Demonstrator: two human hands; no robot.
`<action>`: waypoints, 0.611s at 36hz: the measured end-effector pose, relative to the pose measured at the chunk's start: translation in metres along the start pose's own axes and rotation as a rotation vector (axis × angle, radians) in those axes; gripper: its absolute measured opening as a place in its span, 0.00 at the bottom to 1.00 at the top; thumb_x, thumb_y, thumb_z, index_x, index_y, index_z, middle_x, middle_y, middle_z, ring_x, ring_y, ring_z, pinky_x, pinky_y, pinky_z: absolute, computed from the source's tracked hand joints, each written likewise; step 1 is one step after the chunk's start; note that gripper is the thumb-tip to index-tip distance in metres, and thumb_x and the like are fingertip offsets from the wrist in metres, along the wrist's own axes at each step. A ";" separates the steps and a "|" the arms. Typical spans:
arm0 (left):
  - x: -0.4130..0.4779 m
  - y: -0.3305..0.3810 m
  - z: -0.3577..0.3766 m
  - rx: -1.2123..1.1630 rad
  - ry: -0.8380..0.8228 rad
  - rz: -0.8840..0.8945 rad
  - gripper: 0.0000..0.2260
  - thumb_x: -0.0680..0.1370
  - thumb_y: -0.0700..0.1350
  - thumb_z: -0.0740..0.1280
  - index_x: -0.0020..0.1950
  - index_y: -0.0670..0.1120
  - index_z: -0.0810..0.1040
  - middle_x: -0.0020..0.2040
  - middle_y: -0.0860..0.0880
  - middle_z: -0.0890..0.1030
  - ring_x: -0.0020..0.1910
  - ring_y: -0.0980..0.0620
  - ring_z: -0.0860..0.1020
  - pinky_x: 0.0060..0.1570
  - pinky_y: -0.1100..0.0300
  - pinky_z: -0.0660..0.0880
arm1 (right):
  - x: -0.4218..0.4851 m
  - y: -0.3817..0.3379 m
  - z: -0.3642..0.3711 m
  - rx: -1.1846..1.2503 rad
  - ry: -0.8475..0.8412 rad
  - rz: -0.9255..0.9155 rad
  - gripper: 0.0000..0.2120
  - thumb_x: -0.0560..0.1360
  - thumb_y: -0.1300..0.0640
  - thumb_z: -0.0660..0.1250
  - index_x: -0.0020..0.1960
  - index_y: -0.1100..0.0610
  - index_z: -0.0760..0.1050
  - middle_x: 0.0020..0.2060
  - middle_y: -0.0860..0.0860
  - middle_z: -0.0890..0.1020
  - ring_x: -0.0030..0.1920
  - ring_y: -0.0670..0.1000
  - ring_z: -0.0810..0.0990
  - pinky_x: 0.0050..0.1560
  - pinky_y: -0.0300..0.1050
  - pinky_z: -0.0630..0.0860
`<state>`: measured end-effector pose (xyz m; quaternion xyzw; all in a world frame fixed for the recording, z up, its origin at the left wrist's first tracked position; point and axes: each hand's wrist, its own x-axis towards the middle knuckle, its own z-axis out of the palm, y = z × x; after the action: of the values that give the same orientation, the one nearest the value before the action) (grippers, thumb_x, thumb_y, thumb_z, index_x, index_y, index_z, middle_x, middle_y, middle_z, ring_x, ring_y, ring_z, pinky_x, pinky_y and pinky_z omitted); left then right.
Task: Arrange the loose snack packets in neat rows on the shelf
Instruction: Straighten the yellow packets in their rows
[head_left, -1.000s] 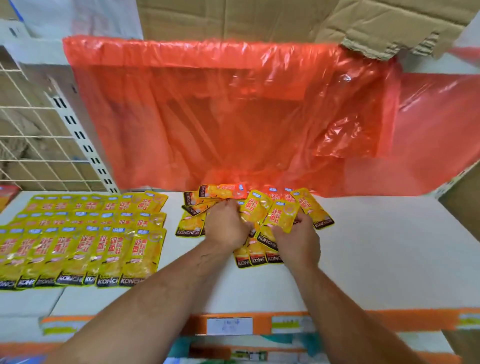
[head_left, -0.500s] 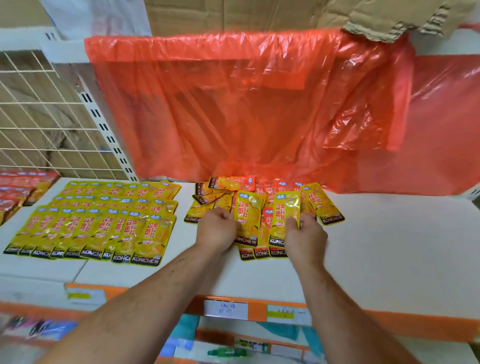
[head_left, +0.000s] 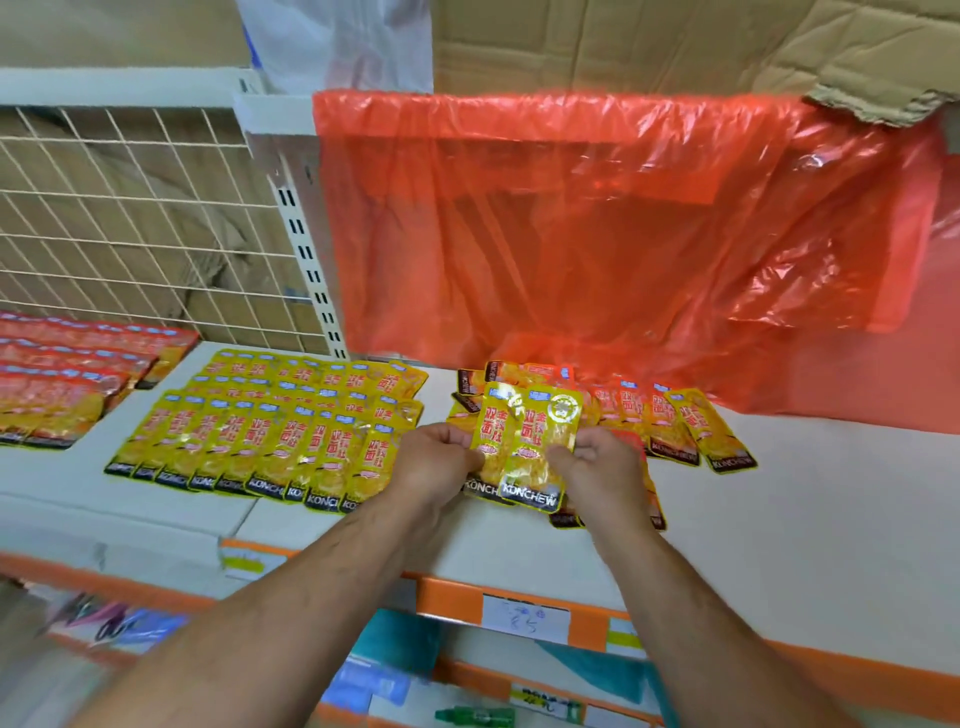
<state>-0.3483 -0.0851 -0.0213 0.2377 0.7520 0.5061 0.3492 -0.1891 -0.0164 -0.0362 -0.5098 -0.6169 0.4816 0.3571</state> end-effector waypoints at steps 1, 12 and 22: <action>0.000 0.000 -0.006 -0.007 -0.015 -0.001 0.11 0.71 0.32 0.73 0.35 0.45 0.75 0.30 0.48 0.75 0.30 0.51 0.72 0.31 0.63 0.68 | 0.000 -0.001 0.006 -0.001 -0.012 0.017 0.15 0.73 0.59 0.72 0.33 0.55 0.69 0.24 0.45 0.71 0.28 0.48 0.68 0.34 0.45 0.65; 0.021 -0.010 -0.107 -0.130 -0.075 -0.043 0.10 0.71 0.33 0.74 0.39 0.46 0.78 0.34 0.48 0.78 0.27 0.53 0.71 0.31 0.63 0.69 | -0.019 -0.039 0.097 -0.082 -0.014 0.008 0.21 0.68 0.57 0.76 0.29 0.54 0.63 0.26 0.50 0.61 0.28 0.51 0.59 0.29 0.44 0.53; 0.064 -0.039 -0.260 -0.017 -0.120 0.029 0.11 0.71 0.34 0.74 0.36 0.47 0.75 0.30 0.52 0.74 0.28 0.55 0.69 0.27 0.64 0.63 | -0.061 -0.080 0.240 -0.051 -0.040 0.043 0.24 0.70 0.60 0.75 0.26 0.53 0.62 0.23 0.45 0.62 0.24 0.47 0.59 0.28 0.42 0.56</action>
<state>-0.5885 -0.2085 -0.0123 0.2756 0.7218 0.5024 0.3882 -0.4214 -0.1326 -0.0233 -0.5222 -0.6249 0.4835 0.3210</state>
